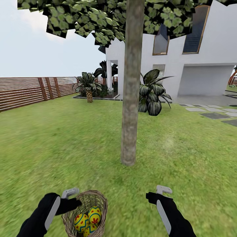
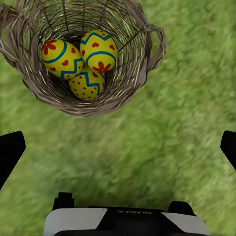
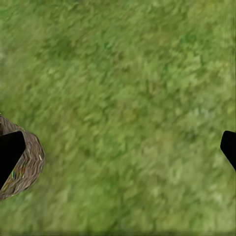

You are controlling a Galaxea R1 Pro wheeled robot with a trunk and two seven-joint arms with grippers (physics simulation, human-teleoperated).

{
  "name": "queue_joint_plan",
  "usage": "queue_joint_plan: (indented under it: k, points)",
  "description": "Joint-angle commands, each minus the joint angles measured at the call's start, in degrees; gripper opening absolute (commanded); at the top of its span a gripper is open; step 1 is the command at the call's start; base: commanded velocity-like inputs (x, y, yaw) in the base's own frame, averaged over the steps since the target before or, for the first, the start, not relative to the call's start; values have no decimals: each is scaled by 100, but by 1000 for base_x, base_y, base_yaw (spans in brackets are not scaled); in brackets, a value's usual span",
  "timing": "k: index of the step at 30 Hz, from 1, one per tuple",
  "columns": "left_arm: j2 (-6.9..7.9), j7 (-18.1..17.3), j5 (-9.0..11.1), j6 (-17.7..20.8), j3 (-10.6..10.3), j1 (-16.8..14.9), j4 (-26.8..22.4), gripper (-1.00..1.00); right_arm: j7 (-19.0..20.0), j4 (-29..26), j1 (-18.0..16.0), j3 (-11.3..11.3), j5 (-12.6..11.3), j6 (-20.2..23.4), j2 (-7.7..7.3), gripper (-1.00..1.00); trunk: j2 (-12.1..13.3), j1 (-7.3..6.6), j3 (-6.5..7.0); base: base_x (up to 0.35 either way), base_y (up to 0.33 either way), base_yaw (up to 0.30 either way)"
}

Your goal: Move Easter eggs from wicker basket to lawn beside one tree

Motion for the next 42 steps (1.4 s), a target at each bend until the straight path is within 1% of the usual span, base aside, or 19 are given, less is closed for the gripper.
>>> queue_joint_plan:
  k: [1,6,11,19,31,42]
  points:
    - [-10,-26,-6,-9,11,-4,57,100,-39,-9,-4,-5,-61,16,4,100,34,-21,9,0,0,0]
    - [-68,-27,-6,-75,5,-4,135,100,-39,-9,-4,-4,-61,15,4,100,34,-21,9,0,0,0]
    - [-85,-27,-20,-210,3,-4,173,100,-39,-9,-4,-4,-61,14,4,100,34,-21,9,0,0,0]
    - [-86,-27,6,-258,6,-1,187,100,-39,-9,-4,-8,-61,14,4,100,34,-21,9,5,-4,0]
    - [-76,-34,31,-279,23,12,177,100,-39,-9,-4,-8,-61,14,4,100,34,-21,9,72,-58,0]
    - [-72,-36,32,-284,25,13,184,100,-39,-9,-4,-4,-61,14,4,100,34,-21,9,90,77,0]
